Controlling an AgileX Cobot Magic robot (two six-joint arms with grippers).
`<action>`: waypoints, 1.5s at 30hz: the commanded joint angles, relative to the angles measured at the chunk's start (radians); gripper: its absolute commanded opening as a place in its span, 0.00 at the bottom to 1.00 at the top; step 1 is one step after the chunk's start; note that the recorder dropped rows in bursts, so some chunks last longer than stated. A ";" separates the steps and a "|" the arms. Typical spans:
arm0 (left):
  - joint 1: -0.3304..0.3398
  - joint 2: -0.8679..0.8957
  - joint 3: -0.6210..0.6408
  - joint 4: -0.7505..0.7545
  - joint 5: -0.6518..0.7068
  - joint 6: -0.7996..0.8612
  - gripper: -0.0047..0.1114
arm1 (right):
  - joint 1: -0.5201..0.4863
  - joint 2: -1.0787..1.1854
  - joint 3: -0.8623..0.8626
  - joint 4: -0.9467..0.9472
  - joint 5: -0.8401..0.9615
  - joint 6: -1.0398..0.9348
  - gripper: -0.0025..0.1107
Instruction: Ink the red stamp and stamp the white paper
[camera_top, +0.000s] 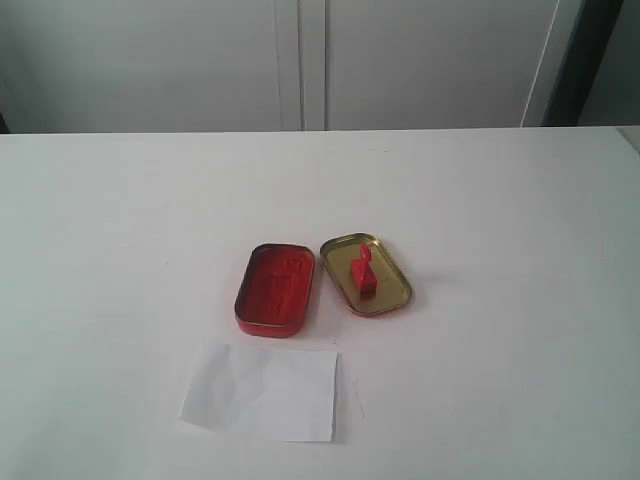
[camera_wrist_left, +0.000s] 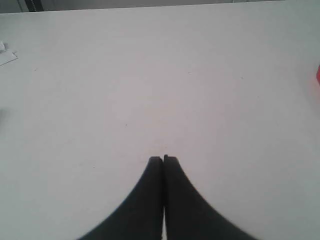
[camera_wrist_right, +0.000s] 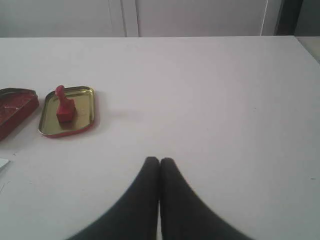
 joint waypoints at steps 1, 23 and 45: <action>0.001 -0.005 0.007 -0.004 -0.004 0.000 0.04 | -0.006 -0.005 0.006 0.001 -0.019 -0.002 0.02; 0.001 -0.005 0.007 -0.004 -0.004 0.000 0.04 | -0.006 -0.005 0.006 0.001 -0.469 -0.002 0.02; 0.001 -0.005 0.007 -0.004 -0.004 0.000 0.04 | -0.006 -0.005 -0.089 0.001 -0.412 -0.046 0.02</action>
